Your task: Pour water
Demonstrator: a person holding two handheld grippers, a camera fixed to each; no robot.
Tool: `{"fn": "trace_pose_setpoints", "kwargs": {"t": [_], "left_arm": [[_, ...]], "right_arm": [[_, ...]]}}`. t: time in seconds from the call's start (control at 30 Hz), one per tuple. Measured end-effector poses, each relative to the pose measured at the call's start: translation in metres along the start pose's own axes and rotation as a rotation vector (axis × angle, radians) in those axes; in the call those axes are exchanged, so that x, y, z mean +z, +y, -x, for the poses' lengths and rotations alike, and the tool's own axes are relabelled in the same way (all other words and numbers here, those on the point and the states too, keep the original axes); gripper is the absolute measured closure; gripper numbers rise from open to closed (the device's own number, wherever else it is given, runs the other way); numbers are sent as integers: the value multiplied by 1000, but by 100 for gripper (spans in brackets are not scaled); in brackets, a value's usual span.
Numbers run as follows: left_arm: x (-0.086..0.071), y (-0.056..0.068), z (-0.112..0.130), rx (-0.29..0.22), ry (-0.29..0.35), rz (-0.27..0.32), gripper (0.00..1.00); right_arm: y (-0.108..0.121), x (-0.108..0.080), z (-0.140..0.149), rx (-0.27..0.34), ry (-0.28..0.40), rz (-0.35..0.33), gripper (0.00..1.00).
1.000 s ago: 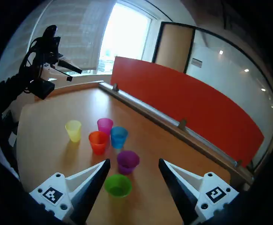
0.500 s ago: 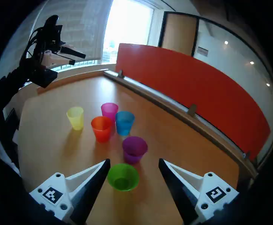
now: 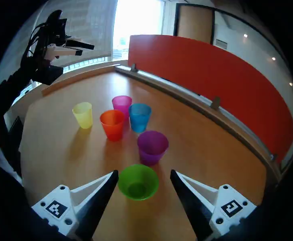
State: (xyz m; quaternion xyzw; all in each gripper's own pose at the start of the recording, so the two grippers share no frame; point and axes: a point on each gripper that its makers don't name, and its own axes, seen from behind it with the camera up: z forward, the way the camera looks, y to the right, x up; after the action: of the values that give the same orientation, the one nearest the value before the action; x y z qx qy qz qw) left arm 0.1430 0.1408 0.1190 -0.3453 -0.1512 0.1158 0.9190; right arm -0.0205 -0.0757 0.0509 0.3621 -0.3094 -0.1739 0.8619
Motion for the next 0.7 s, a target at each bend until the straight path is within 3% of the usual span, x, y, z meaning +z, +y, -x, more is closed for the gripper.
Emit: {"fn": "trace_pose_setpoints", "kwargs": {"t": [0.7], "left_arm": [[3, -4, -1, -6, 6, -10, 6]], "right_arm": [[-10, 24, 25, 5, -41, -36, 0]]}}
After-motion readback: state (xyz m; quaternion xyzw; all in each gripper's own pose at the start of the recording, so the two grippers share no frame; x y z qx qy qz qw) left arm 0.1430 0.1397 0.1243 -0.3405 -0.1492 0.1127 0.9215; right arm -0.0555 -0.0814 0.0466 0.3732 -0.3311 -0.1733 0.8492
